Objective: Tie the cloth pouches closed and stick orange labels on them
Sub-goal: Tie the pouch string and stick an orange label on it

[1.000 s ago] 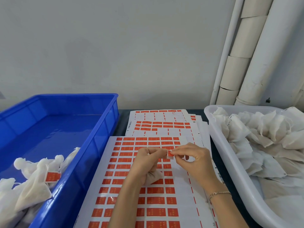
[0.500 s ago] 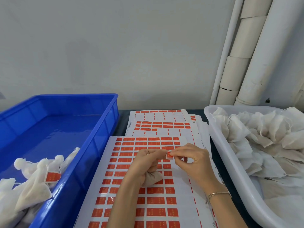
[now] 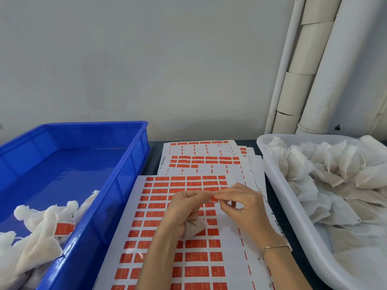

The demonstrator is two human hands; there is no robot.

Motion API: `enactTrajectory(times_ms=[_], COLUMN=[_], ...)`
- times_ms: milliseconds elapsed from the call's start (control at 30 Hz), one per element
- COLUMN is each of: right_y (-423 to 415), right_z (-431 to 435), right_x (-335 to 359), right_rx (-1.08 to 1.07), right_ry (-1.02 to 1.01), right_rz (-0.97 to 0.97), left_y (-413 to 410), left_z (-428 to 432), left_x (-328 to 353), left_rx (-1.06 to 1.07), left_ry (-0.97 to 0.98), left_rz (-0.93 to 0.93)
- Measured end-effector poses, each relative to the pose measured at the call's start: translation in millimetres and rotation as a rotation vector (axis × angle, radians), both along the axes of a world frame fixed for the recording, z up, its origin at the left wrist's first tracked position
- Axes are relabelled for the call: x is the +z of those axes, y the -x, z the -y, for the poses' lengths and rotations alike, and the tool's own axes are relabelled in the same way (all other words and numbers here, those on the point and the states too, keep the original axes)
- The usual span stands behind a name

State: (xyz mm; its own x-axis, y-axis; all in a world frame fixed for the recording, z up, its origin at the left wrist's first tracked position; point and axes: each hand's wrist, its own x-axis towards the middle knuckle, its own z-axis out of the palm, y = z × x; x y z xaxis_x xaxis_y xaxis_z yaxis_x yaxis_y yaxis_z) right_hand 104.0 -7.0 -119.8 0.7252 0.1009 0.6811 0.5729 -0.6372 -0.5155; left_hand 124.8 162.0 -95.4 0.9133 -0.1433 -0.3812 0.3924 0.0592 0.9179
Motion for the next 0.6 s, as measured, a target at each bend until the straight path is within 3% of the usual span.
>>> enactTrajectory(times_ms=[267,600], right_y=[-0.6,-3.7], right_z=[-9.4,-12.1], right_x=[5.2,3.9], right_rx=[-0.01,0.004], right_ry=[-0.516,-0.521], right_rz=[-0.337,-0.435], left_y=[3.0,3.9], left_z=[6.9,10.2], left_x=[2.9,-2.2], left_rx=[0.115,0.067], left_ry=[-0.036,-0.027], left_rz=[0.15,0.188])
